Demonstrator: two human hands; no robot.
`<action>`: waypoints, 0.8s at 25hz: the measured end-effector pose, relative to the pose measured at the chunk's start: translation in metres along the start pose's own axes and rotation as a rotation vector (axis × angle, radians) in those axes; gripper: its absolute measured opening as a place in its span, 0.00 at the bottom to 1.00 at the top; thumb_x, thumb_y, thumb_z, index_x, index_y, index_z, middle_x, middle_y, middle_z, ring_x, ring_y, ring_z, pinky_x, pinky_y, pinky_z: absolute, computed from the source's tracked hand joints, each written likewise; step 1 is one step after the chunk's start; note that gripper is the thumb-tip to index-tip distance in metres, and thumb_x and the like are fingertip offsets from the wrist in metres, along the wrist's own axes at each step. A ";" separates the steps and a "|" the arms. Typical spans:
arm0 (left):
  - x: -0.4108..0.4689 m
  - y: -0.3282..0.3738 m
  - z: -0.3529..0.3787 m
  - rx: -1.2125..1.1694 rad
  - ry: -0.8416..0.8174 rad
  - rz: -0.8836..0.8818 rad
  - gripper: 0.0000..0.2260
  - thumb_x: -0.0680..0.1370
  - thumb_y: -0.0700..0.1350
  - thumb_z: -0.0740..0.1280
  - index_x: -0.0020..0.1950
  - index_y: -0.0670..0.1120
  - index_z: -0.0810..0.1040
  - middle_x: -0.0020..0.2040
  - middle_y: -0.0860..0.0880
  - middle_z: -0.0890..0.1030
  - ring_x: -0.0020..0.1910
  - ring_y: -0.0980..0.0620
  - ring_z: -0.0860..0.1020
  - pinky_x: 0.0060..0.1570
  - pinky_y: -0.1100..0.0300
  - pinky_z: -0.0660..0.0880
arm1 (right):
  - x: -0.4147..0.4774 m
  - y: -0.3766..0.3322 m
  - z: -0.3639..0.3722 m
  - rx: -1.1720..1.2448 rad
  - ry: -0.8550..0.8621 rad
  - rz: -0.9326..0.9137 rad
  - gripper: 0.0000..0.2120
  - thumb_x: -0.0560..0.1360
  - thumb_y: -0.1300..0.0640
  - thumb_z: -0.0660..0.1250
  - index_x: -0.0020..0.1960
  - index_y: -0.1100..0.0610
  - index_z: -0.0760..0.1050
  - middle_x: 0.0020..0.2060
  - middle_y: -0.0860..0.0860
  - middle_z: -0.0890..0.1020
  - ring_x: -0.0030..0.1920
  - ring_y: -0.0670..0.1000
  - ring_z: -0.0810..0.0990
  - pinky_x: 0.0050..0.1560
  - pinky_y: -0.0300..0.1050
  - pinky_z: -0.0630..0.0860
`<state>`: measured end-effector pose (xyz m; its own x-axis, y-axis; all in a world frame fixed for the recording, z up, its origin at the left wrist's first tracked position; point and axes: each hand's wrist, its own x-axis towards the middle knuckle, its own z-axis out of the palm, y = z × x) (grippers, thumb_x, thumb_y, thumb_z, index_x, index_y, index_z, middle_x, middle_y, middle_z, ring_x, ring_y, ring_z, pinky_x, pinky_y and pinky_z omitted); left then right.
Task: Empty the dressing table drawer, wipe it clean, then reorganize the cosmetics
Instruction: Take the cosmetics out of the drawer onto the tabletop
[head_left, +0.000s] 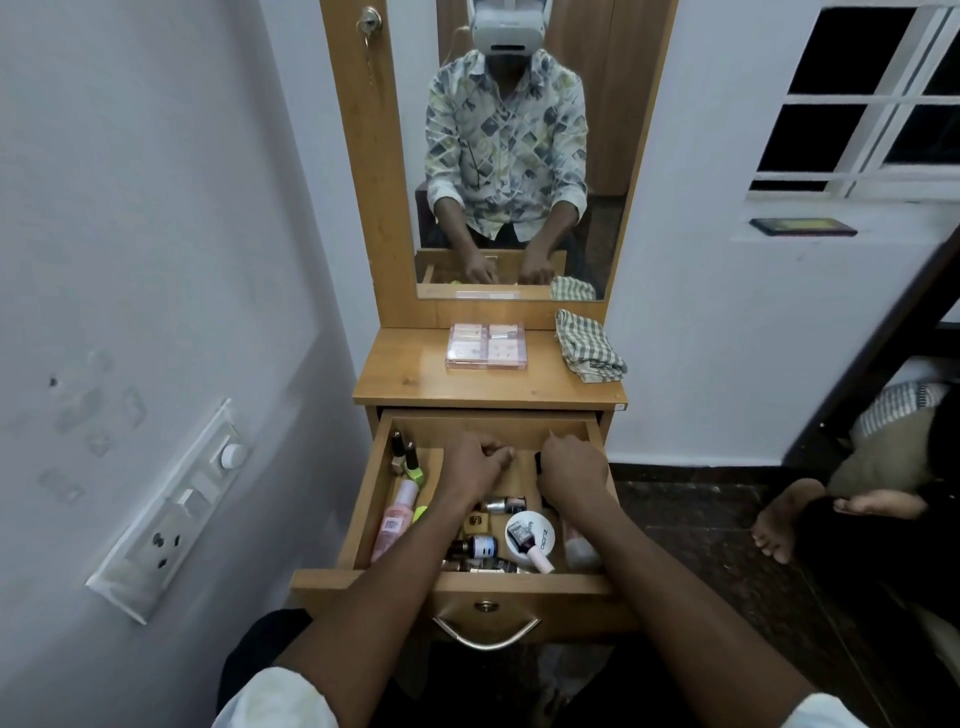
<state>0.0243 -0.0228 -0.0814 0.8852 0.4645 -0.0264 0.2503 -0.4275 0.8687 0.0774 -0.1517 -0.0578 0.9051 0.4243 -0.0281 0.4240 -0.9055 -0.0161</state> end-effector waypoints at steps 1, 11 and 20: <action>-0.001 0.001 0.001 -0.025 -0.043 -0.019 0.06 0.77 0.45 0.71 0.45 0.43 0.85 0.37 0.47 0.85 0.33 0.54 0.80 0.40 0.55 0.79 | -0.002 0.000 -0.003 0.049 0.027 0.026 0.06 0.77 0.60 0.64 0.52 0.55 0.77 0.47 0.52 0.82 0.46 0.54 0.82 0.37 0.44 0.71; -0.019 0.024 -0.012 -0.707 -0.499 -0.112 0.15 0.77 0.40 0.71 0.63 0.41 0.78 0.55 0.41 0.84 0.51 0.44 0.84 0.48 0.49 0.82 | -0.002 0.037 -0.052 1.394 0.034 0.026 0.07 0.74 0.65 0.67 0.48 0.57 0.82 0.45 0.55 0.86 0.47 0.56 0.86 0.50 0.55 0.83; 0.015 0.073 -0.022 -0.657 -0.081 -0.096 0.16 0.75 0.47 0.74 0.60 0.42 0.80 0.47 0.43 0.86 0.39 0.44 0.85 0.33 0.56 0.80 | 0.004 0.015 -0.028 0.921 0.378 -0.224 0.39 0.71 0.51 0.76 0.77 0.49 0.61 0.66 0.50 0.67 0.59 0.48 0.75 0.52 0.35 0.73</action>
<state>0.0472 -0.0295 -0.0076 0.9040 0.4062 -0.1331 0.0610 0.1855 0.9807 0.0879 -0.1639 -0.0305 0.8267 0.4103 0.3851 0.5396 -0.3840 -0.7493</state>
